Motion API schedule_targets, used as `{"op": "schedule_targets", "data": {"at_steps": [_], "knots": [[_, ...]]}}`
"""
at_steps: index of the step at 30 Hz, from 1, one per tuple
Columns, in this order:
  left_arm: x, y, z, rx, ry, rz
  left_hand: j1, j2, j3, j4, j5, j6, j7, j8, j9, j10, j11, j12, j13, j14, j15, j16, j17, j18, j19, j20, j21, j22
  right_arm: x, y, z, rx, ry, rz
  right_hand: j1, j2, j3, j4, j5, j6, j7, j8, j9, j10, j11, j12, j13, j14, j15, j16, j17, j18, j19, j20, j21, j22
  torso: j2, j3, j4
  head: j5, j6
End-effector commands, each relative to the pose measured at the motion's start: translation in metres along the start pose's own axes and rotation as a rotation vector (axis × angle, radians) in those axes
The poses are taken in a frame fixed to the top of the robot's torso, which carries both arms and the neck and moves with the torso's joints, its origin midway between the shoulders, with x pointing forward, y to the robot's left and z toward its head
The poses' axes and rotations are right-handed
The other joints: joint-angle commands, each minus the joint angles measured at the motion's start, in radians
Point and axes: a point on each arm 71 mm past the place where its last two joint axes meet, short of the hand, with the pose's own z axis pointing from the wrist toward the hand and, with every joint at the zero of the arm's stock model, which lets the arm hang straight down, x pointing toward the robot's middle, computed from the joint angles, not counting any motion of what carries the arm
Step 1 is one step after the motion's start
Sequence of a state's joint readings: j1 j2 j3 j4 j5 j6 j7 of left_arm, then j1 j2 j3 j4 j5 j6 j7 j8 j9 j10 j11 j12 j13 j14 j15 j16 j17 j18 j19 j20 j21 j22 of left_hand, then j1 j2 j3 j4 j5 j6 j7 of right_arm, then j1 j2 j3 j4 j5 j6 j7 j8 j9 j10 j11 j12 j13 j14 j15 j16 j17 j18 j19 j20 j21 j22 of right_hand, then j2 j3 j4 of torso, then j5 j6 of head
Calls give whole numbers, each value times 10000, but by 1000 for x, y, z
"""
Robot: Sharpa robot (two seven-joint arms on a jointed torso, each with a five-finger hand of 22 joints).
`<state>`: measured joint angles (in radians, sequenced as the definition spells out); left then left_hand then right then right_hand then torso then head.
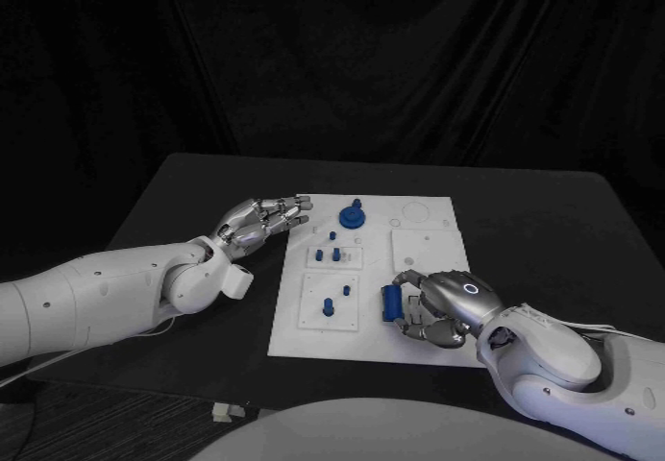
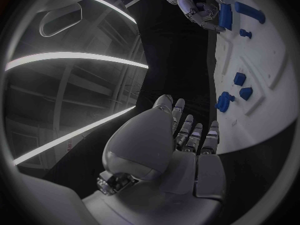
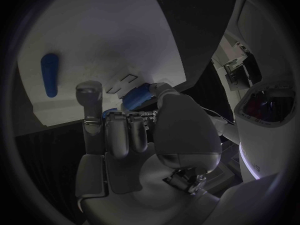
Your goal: Assemble the parts on the task board
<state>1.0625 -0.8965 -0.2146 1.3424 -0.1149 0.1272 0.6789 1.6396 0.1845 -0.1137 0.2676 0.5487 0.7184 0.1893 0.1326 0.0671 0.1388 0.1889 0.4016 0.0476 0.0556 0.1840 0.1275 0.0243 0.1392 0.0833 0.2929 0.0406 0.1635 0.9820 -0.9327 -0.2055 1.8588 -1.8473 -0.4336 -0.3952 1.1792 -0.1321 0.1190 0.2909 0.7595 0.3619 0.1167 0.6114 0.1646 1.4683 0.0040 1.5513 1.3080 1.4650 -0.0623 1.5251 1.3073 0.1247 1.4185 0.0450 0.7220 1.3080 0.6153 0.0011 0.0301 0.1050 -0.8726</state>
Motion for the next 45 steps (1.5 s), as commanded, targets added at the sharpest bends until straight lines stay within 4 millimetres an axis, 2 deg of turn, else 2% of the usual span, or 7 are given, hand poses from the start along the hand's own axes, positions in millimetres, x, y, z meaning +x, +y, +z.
{"op": "schedule_targets", "data": {"at_steps": [1, 8, 22, 26, 30, 40, 45], "knots": [[2, -1, 0, 220, 78, -148, 76, -5, 51, -11, 42, 4, 49, 56, 0, 76, 26, -35, 13, -4, 75, 38, 14, -163, 60, 25, 69, 8, 4, 0, -1, 169, 378, -107, -42, -125, -301, 20, -264, -404, 20, -662, -399, 808, 77, -86, 2223, 800, 81, -20, 1583, 40, -46, 68, -60, 909, -1, 1, 1, -6, 0], [1, 0, -1, 206, 66, -152, 77, -4, 61, -9, 40, 1, 52, 56, -1, 70, 28, -54, 11, -8, 76, 29, 12, -169, 59, 25, 68, 2, 4, -1, -1, 229, 458, -141, -139, -678, -1344, 82, -3191, -1224, -21, -2045, -983, 788, 58, -119, 2165, 786, 65, -37, 1544, 47, -53, 66, -134, 901, 4, 3, 7, -8, 0], [1, 1, -3, 232, 17, -143, 78, -4, 69, -7, 38, -2, 55, 56, -1, 71, 30, -56, 11, -10, 76, 24, 11, -175, 53, 25, 65, -13, -15, -4, -13, -36, -1335, 574, -1372, -1646, -2423, 97, -6474, -715, -119, -1769, -983, 776, -28, -140, 2124, 851, -18, 75, 1779, -3, 33, -22, 177, 971, 0, 1, 1, 40, 0], [-1, 0, -4, 252, -47, -107, 80, -4, 74, -7, 38, -3, 54, 56, -1, 77, 31, -43, 13, -10, 75, 26, 12, -178, 58, 25, 67, -7, -42, -15, -18, 38, -2454, 1038, -1919, 436, -1168, -177, -4324, 1978, -184, -77, -451, 1025, -132, 195, 2628, 985, -14, 312, 2293, -104, 311, -85, 1121, 1159, -1, 0, 1, 15, 0], [-2, -1, -6, 270, -112, -66, 80, -4, 74, -7, 38, -3, 54, 56, -1, 77, 31, -43, 13, -10, 75, 26, 12, -178, 58, 25, 67, -7, -70, -37, -16, 1229, -2158, 1378, -1608, 746, -739, 11, -1363, 3941, -520, 946, 193, 1025, -194, 195, 2628, 1058, -155, 457, 2635, -277, 568, -146, 2229, 1360, -1, 0, 0, 18, 0], [0, -1, -5, 357, -136, -40, 89, -41, 97, -11, 39, 27, 48, 78, 5, 138, 21, 25, 25, 18, 58, 68, 21, -194, 96, 20, 86, 36, -97, -79, -4, 4049, 1990, 526, -1641, 608, -592, -12, -2113, 6223, -1178, 1503, 1590, 1025, -675, 195, 2628, 1058, -565, 457, 2635, -157, 381, -477, 1616, 1196, -8, -2, -8, -159, 0], [1, -1, -5, 335, -123, -56, 89, -43, 98, -11, 39, 27, 48, 78, 5, 138, 20, 22, 25, 17, 58, 65, 20, -194, 92, 20, 84, 28, -99, -85, 5, 4378, 2815, 213, -1348, 499, -494, -59, -2729, 7051, -1245, 186, 1720, 1025, -757, 195, 2628, 1058, -665, 457, 2635, -152, 352, -597, 1464, 1161, -1, 0, 1, -114, 0]]}}
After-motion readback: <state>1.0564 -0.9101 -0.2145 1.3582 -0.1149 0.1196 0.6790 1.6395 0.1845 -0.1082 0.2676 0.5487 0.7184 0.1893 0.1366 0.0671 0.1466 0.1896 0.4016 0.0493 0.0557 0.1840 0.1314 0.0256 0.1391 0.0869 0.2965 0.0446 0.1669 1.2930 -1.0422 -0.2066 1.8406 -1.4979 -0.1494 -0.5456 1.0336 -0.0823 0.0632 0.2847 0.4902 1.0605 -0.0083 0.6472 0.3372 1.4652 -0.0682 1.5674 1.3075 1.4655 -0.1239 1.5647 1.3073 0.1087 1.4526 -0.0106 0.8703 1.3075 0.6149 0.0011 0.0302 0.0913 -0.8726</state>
